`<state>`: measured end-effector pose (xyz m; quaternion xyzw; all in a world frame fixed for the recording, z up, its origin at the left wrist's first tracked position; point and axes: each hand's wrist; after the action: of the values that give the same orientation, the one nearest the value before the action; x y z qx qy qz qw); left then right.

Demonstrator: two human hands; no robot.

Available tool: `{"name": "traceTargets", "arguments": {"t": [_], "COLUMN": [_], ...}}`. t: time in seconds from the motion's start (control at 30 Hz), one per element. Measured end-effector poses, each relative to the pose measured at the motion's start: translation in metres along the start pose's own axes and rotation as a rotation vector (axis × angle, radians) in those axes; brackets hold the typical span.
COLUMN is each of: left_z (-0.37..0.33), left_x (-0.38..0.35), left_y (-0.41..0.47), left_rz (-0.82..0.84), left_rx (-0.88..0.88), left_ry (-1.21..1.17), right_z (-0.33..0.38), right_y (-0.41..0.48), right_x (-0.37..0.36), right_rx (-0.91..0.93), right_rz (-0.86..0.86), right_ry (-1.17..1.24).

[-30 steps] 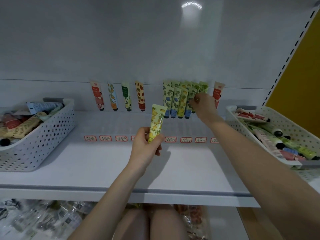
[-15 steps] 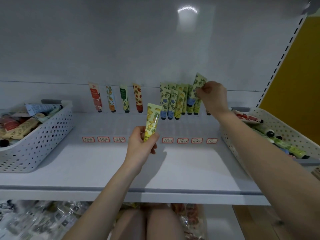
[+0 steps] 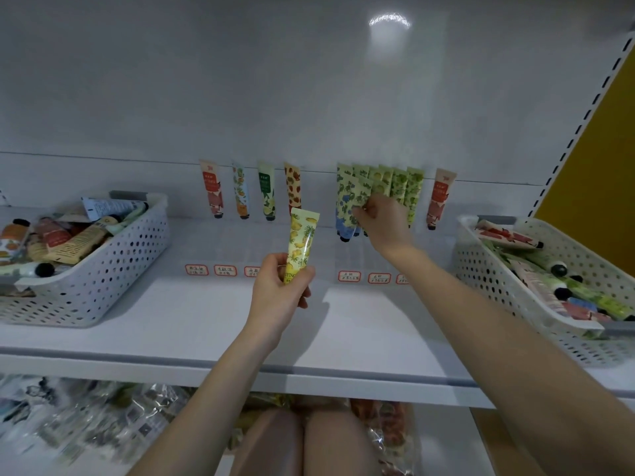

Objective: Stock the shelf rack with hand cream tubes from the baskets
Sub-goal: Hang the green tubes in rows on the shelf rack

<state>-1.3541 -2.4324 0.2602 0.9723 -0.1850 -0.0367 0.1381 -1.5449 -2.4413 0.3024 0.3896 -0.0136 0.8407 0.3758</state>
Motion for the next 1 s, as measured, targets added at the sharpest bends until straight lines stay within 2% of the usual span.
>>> {"name": "traceTargets", "arguments": {"t": [0.13,0.63,0.83,1.0], "left_z": [0.002,0.008,0.005,-0.005], "left_x": [0.001,-0.007,-0.005,-0.007], "left_y": [0.001,0.005,0.003,0.001], "left_rz": [-0.002,0.008,0.02,0.012], "left_rx": [0.001,0.026,0.031,0.047], "left_ry": [0.002,-0.005,-0.013,-0.125], "right_z": [-0.001,0.006,0.004,0.001], "right_y": [0.002,0.01,0.008,-0.003], "right_x": [-0.01,-0.015,-0.016,-0.012], "right_rx": [-0.015,-0.022,-0.05,-0.055], "right_rz": [0.04,0.072,0.064,0.079], "right_ry": [0.03,-0.141,-0.021,0.095]}}
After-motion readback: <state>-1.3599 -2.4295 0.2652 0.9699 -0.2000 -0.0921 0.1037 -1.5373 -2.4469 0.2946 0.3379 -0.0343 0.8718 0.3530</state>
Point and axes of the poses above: each hand's wrist, its own y-axis towards the middle knuckle, its own x-axis out of the back of the hand, z = x × y, and after that the axes turned 11 degrees about -x, right-handed
